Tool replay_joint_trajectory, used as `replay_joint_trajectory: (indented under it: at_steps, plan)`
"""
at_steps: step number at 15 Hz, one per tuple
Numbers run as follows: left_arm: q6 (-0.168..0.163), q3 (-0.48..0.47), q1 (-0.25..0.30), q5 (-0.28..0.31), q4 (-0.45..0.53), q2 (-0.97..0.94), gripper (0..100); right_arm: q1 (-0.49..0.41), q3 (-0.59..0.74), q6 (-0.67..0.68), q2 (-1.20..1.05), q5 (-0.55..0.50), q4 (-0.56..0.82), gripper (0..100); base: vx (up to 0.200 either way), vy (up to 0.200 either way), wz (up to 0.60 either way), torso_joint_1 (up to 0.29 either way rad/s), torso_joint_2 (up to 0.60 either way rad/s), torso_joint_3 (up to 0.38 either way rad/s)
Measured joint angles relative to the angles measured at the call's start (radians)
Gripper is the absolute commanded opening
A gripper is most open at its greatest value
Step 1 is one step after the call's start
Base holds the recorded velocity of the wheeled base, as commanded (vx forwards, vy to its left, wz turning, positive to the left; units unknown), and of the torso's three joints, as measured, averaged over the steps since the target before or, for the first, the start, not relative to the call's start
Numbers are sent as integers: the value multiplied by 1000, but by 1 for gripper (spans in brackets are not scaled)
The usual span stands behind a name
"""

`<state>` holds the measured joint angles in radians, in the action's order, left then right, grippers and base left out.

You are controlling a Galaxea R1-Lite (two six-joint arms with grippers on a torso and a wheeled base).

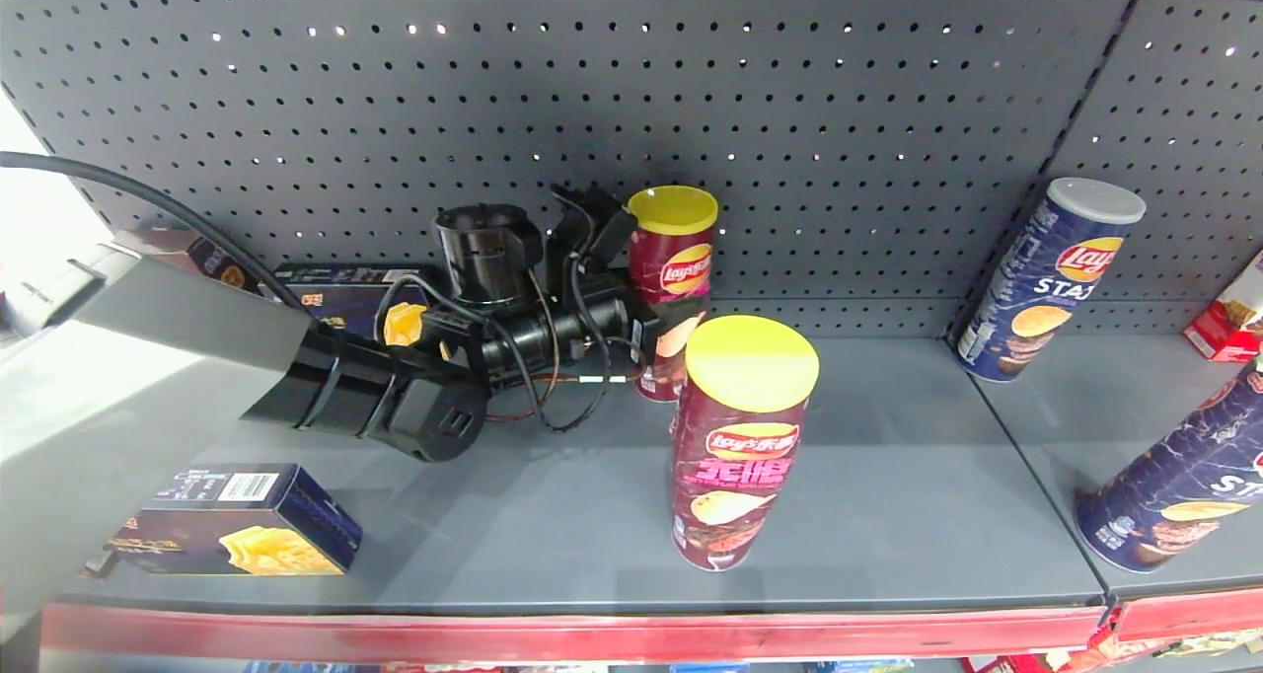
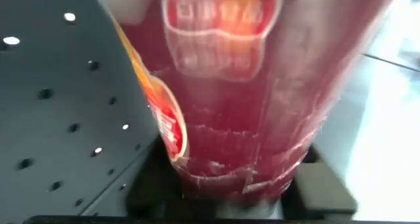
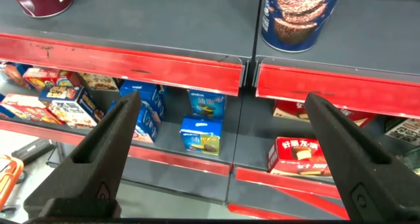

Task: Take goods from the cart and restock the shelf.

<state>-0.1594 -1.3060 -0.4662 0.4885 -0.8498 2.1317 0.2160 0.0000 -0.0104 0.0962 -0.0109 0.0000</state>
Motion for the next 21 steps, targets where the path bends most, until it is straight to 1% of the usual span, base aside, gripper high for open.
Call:
replay_joint_trajectory:
  at_steps: [3,5,7,9,10,11,12,13,15,17,19,21]
  plan:
    - [1,8,0,-2,1,10,100,0,0,0,0,0,0,100,0,0,0,0,0,0]
    - [2,32,3,-2,12,4,100,0,0,0,0,0,0,100,0,0,0,0,0,0]
    - [4,82,7,-3,15,-27,100,0,0,0,0,0,0,100,0,0,0,0,0,0]
    - [5,145,13,-16,21,-69,100,0,0,0,1,0,0,100,0,0,0,0,0,0]
    - [4,170,13,-53,33,-91,100,0,0,0,1,0,0,100,0,0,0,0,0,0]
    - [4,187,12,-107,47,-109,100,0,0,0,1,0,0,100,0,0,0,0,0,0]
    - [4,201,12,-129,53,-126,100,0,0,0,1,0,0,100,0,0,0,0,0,0]
    - [-1,207,11,-134,54,-138,100,0,0,0,1,0,0,100,0,0,0,0,0,0]
    - [-28,214,13,-150,54,-152,100,0,0,0,1,0,0,100,0,0,0,0,0,0]
    - [-44,217,15,-165,55,-159,100,0,0,0,1,0,0,100,0,0,0,0,0,0]
    - [-89,219,15,-201,56,-161,100,0,0,0,1,0,0,100,0,0,0,0,0,0]
    - [-99,219,16,-230,56,-162,100,0,0,0,1,0,0,100,0,0,0,0,0,0]
